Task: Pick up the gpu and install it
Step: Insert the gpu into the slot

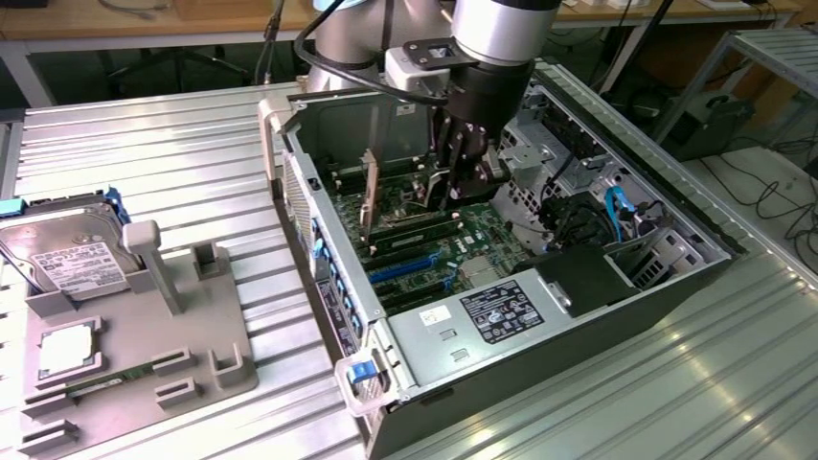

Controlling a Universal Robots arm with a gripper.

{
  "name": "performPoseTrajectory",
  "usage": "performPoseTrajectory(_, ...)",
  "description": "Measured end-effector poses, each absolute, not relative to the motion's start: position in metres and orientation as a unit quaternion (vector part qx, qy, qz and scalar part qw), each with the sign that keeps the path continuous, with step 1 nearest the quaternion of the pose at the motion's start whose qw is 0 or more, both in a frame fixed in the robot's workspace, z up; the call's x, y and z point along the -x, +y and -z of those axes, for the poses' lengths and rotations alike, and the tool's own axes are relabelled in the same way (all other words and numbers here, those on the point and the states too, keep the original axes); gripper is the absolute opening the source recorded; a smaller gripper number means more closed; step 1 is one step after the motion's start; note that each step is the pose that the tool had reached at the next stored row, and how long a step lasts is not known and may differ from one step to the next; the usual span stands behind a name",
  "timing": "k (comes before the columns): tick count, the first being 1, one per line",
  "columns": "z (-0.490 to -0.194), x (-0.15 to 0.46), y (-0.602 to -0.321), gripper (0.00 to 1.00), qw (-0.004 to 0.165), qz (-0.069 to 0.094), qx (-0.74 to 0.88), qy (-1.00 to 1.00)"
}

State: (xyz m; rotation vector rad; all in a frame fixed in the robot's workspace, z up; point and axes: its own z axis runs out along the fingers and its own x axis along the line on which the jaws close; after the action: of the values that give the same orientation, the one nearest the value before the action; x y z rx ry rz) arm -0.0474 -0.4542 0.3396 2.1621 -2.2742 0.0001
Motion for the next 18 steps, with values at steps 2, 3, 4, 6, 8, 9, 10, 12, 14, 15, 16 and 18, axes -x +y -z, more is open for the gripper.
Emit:
performPoseTrajectory(2,-0.338,0.047,-0.454,0.28,0.002,0.000,-0.689,-0.725)
performPoseTrajectory(3,-0.338,0.047,-0.454,0.28,0.002,0.000,-0.689,-0.725)
performPoseTrajectory(4,-0.337,0.047,-0.454,0.28,0.002,0.000,-0.689,-0.725)
performPoseTrajectory(6,-0.336,0.047,-0.454,0.28,0.002,0.000,-0.689,-0.725)
performPoseTrajectory(8,-0.335,0.047,-0.454,0.28,0.002,0.000,-0.689,-0.725)
performPoseTrajectory(9,-0.335,0.047,-0.454,0.28,0.002,0.000,-0.689,-0.725)
performPoseTrajectory(10,-0.334,0.047,-0.454,0.28,0.002,0.000,-0.689,-0.725)
performPoseTrajectory(12,-0.333,0.047,-0.454,0.28,0.002,0.000,-0.689,-0.725)
performPoseTrajectory(14,-0.328,0.047,-0.454,0.28,0.001,0.000,-0.689,-0.725)
performPoseTrajectory(15,-0.318,0.048,-0.454,0.28,0.001,0.000,-0.689,-0.725)
performPoseTrajectory(16,-0.306,0.048,-0.454,0.28,0.007,-0.006,-0.689,-0.725)
performPoseTrajectory(18,-0.300,0.048,-0.454,0.28,0.011,-0.010,-0.687,-0.726)
